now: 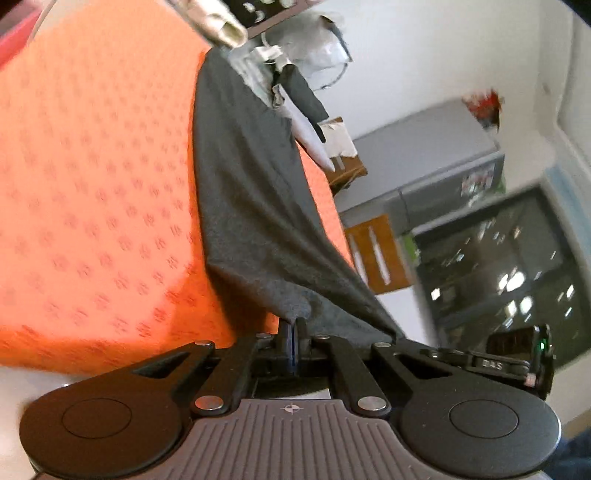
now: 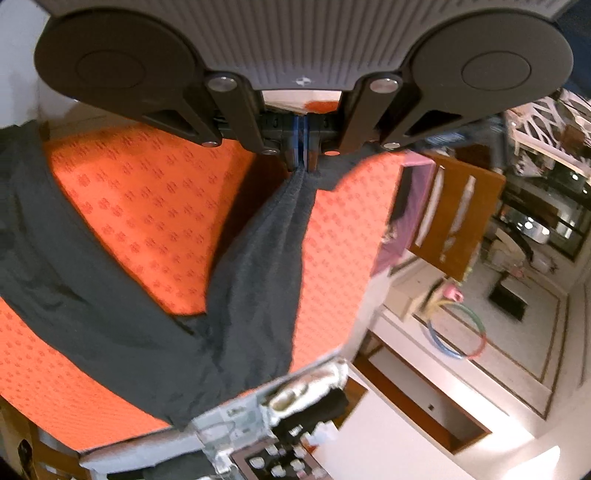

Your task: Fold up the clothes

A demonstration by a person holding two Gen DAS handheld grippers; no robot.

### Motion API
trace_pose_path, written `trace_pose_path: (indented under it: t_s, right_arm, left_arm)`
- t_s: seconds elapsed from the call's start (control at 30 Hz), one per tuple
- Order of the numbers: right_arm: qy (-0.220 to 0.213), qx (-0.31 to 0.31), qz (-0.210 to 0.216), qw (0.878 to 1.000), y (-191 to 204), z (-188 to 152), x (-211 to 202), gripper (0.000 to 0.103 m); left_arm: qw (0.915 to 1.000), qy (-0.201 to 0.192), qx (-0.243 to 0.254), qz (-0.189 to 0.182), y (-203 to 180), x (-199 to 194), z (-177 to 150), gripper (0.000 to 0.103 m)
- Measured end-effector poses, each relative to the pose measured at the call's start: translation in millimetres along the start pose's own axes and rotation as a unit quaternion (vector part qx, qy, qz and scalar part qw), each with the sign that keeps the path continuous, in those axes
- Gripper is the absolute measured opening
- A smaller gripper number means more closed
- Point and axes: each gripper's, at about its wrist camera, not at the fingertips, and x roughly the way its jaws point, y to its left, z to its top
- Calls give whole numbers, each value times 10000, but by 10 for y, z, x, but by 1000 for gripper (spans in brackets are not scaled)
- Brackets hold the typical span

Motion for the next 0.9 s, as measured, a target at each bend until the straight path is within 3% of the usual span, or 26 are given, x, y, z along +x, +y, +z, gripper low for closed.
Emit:
trace_pose_path:
  t_s: [0.23,0.53,0.73,0.9]
  right_arm:
    - [379,-218,-383,9983,-157,-314,319,3]
    - [810,-579,-1154,9883,-424,-686,656,1]
    - [597,-447,-1364,9878,-539,-755,469,2]
    - [322,-385,-1490,9876,-632,-698,169,4]
  left_arm:
    - [9934,518,816,625,36,-150,-155,3]
    - [9661,945,1604,1790,122,-34,-289,4]
    - [9450,1150,2124,2203,89,0,-389,5]
    - [9342,1151,2562,2201,-92,-3,-477,8]
